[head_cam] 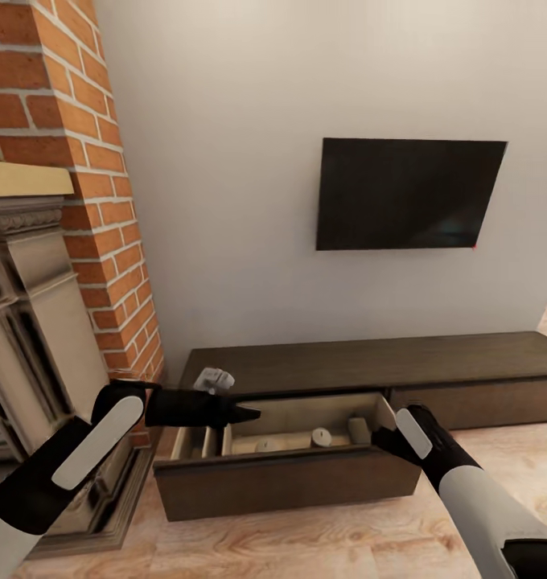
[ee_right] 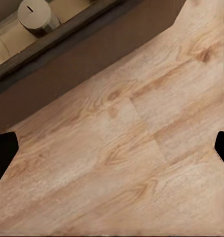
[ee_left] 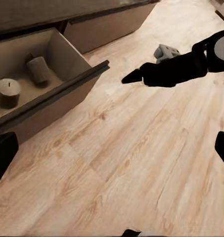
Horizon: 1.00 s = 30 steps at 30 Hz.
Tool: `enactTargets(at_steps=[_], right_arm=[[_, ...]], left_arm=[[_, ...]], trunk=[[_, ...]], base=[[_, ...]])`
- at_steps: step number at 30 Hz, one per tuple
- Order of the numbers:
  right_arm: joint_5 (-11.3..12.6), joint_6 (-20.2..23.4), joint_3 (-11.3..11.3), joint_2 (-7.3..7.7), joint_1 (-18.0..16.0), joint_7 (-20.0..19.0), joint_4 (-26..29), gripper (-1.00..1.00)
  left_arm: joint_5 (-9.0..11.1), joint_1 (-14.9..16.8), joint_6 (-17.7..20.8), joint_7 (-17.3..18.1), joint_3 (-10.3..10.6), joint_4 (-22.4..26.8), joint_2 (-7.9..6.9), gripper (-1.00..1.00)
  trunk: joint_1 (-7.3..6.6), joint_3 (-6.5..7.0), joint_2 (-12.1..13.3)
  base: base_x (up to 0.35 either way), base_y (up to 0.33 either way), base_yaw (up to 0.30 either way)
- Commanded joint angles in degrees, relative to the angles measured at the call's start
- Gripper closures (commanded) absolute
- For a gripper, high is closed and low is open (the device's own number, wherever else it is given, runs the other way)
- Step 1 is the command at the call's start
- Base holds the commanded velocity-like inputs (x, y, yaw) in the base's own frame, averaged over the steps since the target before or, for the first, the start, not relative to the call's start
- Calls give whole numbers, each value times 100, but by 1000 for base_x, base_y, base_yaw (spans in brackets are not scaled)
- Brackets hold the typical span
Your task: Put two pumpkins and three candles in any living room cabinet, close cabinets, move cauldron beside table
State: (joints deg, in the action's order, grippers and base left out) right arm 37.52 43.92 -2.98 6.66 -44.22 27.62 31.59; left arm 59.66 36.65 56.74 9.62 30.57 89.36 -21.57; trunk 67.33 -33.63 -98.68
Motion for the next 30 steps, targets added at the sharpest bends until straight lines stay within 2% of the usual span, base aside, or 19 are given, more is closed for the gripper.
enactTargets(at_steps=[1, 3, 5, 7, 8, 11, 12, 13, 15, 19, 25, 30], right_arm=[[57, 11, -64, 7, 25, 48, 23, -100], [55, -12, -245, -3, 105, 43, 50, -100], [55, -49, -339, -9, 133, 38, 56, -100], [54, -281, -454, -14, 277, 32, 62, -100], [54, -375, -472, -14, 325, 31, 63, -100], [52, -795, -530, -15, 508, 27, 59, -100], [50, -1010, -589, -18, 578, 26, 55, -100], [51, -1430, -796, -23, 700, 25, 41, -100], [52, -1690, -982, -28, 776, 25, 30, -100], [52, -2194, -1175, -44, 910, 25, -7, -100], [46, -2520, -1239, -40, 1009, 23, -78, -100], [45, -2827, -1259, -44, 1057, 20, -121, -100]], left_arm=[[-40, -81, -118, -110, 4, -6, -2, -100], [-49, -394, -631, -808, 25, -29, 2, -100], [-56, -514, -872, -1105, 37, -40, 3, -100], [-76, -720, -1343, -1469, 52, -65, -2, -100], [-104, -762, -1455, -1528, 56, -91, -2, -100], [-395, -884, -1829, -1677, 65, -354, 2, -100], [-597, -922, -1996, -1717, 68, -559, 8, -100], [-879, -971, -2278, -1759, 75, -892, 28, -100], [-984, -990, -2387, -1783, 78, -1021, 47, -100], [-1115, -1070, -2505, -1810, 80, -1132, 122, -100], [-1361, -1218, -2709, -1875, 80, -1192, 255, -100], [-1508, -1255, -2839, -2236, 80, -1459, 523, -100]], trunk=[[-27, 13, 38], [-71, 49, 118], [-115, 85, 198], [-159, 121, 279], [-181, 139, 319], [-247, 193, 439], [-268, 210, 479], [-290, 228, 519], [-334, 264, 599], [-422, 336, 760], [-554, 444, 1000], [-664, 534, 1201]], base=[[-348, 0, -3], [-284, 0, -1], [-195, 0, -1], [-97, 0, 0], [-61, 0, 0], [-32, 0, 0], [-16, 0, 0], [-6, 0, 0], [-4, 0, 0], [-1, 0, 0], [0, 0, 0], [-3, 0, 0]])
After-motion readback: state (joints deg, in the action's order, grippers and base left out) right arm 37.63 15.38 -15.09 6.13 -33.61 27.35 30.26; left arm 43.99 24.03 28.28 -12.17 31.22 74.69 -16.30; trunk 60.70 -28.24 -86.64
